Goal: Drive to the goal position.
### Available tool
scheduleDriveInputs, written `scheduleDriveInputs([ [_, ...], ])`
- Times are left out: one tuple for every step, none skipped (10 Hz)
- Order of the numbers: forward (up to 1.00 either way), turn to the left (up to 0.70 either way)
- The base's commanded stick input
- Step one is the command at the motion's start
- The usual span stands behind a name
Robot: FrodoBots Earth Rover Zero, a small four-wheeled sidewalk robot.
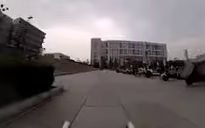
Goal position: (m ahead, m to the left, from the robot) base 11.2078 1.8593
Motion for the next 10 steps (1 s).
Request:
scheduleDriveInputs([
  [0.60, 0.00],
  [0.60, 0.00],
  [0.60, 0.00],
  [0.60, 0.00],
  [0.60, 0.00],
  [0.60, 0.00],
  [0.60, 0.00],
  [0.60, 0.00],
  [0.60, 0.00],
  [0.60, 0.00],
])
